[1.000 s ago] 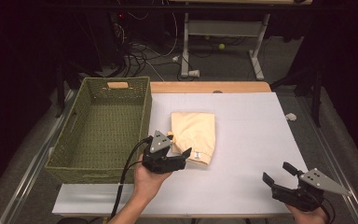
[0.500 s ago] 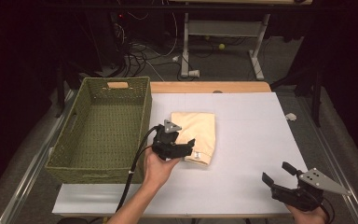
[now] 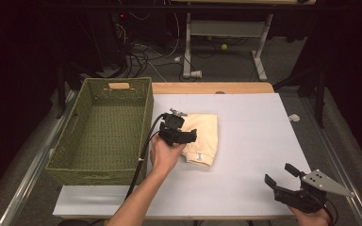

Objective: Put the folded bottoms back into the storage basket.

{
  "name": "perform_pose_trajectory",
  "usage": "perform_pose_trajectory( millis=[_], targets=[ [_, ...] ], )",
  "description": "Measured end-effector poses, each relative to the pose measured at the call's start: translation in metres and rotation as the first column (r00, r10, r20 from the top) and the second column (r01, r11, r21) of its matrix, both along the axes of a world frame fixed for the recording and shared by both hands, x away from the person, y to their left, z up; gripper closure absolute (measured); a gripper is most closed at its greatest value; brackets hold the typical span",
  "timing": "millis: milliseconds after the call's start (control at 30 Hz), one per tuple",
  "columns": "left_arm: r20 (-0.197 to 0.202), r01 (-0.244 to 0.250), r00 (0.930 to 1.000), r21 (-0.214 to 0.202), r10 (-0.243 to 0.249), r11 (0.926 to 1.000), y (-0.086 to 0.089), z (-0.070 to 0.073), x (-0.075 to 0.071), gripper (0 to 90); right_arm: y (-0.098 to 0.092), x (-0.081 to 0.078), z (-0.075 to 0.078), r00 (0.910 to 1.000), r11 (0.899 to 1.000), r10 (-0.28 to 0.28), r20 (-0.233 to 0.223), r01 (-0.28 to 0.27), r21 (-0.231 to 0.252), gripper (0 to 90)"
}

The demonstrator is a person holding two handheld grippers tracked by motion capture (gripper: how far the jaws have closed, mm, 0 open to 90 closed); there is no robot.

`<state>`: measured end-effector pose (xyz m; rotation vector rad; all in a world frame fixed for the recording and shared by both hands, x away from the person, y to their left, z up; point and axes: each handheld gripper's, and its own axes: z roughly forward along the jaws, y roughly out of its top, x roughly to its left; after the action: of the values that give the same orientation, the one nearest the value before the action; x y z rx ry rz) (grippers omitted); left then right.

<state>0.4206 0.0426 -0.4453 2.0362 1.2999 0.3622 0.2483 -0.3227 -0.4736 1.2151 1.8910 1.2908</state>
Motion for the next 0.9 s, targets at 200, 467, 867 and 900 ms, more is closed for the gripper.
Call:
perform_pose_trajectory(
  millis=[200,467,867,900],
  targets=[
    [-0.052,-0.03,0.9982,0.008,0.031,0.9995,-0.003,-0.009,0.016,22.3,0.0,0.0,0.0,1.0,1.0,0.002,0.0,-0.002,0.001,16.4],
    [-0.115,-0.091,0.9892,0.007,0.091,0.9958,0.0,-0.022,0.037,22.3,0.0,0.0,0.0,1.0,1.0,0.006,0.0,-0.006,0.001,16.4],
    [-0.217,-0.113,0.971,-0.046,0.101,0.9925,0.009,-0.042,0.055,18.3,0.0,0.0,0.0,0.9999,1.0,0.01,-0.003,-0.01,-0.001,16.5],
    [-0.225,-0.107,0.9697,-0.047,0.094,0.9931,0.009,-0.043,0.055,17.6,0.0,0.0,0.0,1.0,1.0,0.009,-0.003,-0.009,-0.002,16.4]
  ],
)
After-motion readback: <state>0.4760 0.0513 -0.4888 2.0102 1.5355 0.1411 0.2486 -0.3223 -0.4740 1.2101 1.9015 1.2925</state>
